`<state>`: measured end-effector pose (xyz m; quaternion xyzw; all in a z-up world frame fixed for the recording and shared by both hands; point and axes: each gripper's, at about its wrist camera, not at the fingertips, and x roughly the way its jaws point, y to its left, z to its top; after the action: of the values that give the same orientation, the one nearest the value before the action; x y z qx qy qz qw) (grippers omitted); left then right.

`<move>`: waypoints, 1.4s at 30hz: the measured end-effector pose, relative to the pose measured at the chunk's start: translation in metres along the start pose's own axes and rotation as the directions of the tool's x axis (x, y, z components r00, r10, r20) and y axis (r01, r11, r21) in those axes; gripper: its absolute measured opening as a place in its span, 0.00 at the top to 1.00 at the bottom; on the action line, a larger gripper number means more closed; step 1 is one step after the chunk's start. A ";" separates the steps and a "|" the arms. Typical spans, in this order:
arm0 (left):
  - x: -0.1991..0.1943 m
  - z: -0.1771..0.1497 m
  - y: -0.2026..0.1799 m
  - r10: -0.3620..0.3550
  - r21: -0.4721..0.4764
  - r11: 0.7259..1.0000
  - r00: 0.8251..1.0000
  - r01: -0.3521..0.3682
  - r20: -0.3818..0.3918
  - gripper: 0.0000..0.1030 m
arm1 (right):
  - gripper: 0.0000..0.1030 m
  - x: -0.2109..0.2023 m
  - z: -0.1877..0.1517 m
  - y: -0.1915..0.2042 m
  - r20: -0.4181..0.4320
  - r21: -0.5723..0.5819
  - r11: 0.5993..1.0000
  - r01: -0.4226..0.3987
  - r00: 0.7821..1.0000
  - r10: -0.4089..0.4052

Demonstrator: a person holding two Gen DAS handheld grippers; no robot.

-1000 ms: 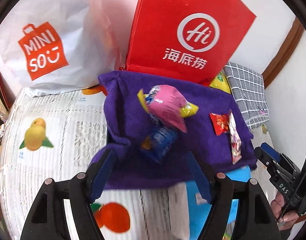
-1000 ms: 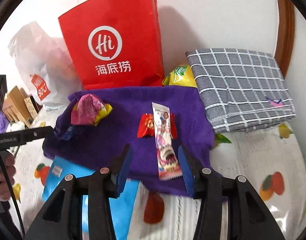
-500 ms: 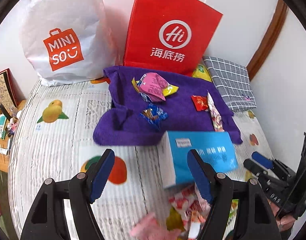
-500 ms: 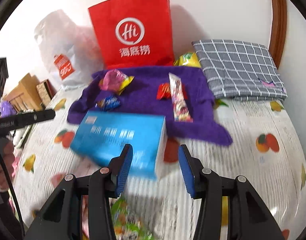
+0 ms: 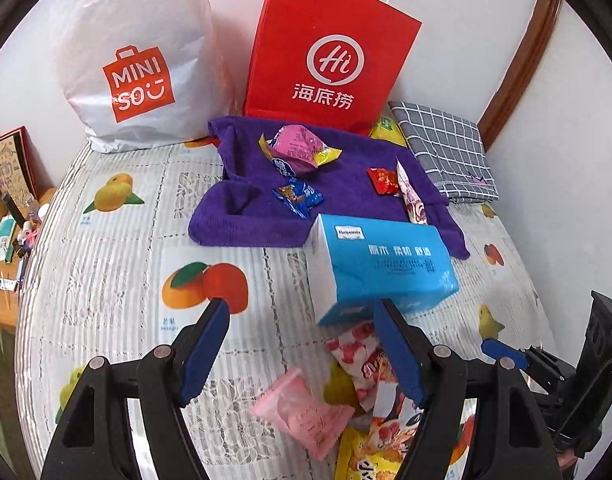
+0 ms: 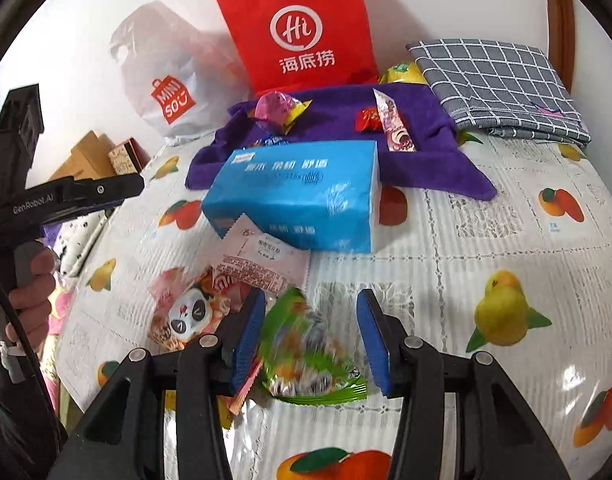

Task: Organize snacks
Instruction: 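Grasp the green snack packet with the right gripper while the left moves toward the pink pastry packet, then lift the green packet with the right gripper while the left grasps the pink pastry packet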

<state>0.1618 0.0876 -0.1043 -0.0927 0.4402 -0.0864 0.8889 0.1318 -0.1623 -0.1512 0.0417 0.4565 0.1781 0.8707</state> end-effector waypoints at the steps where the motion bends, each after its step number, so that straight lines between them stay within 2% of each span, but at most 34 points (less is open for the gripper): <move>1: 0.000 -0.001 0.000 -0.001 -0.001 1.000 1.000 0.001 -0.002 0.29 | 0.54 -0.001 -0.001 0.001 0.001 -0.005 1.000 0.004 1.000 -0.004; 8: 0.004 -0.006 0.002 -0.006 -0.005 1.000 1.000 0.006 -0.017 0.29 | 0.54 -0.008 -0.009 0.003 0.009 -0.017 1.000 0.000 1.000 0.000; 12: 0.006 -0.005 0.002 -0.010 -0.009 1.000 1.000 0.010 -0.018 0.29 | 0.54 -0.014 -0.012 0.005 0.010 -0.019 0.999 -0.032 0.999 0.032; 16: 0.007 -0.005 0.001 -0.015 -0.009 1.000 1.000 0.015 -0.017 0.29 | 0.51 -0.016 -0.013 0.010 0.014 -0.039 0.999 -0.035 0.999 0.036; 28: 0.011 -0.014 0.008 -0.002 -0.008 1.000 0.999 0.002 -0.038 0.29 | 0.51 0.025 -0.024 0.007 -0.056 -0.046 0.999 0.017 0.998 -0.019; 34: 0.019 -0.031 0.016 0.013 -0.025 1.000 0.997 -0.015 -0.082 0.29 | 0.51 0.035 -0.023 0.005 -0.045 -0.035 0.999 0.002 0.999 -0.004; 36: 0.021 -0.037 0.019 0.001 -0.039 0.999 0.995 -0.005 -0.097 0.29 | 0.55 0.035 -0.023 0.005 -0.038 -0.037 0.999 0.002 0.999 -0.004; 37: 0.022 -0.042 0.019 0.002 -0.043 0.999 0.994 -0.006 -0.109 0.29 | 0.57 0.034 -0.023 0.004 -0.037 -0.045 0.999 0.008 0.999 -0.010; 42: 0.024 -0.059 0.019 0.012 -0.048 0.999 0.990 -0.019 -0.140 0.29 | 0.58 0.023 -0.022 -0.006 -0.006 -0.040 0.998 0.043 0.999 -0.044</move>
<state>0.1302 0.0947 -0.1626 -0.1049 0.5043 -0.0751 0.8538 0.1276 -0.1622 -0.1834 0.0139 0.4568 0.1683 0.8734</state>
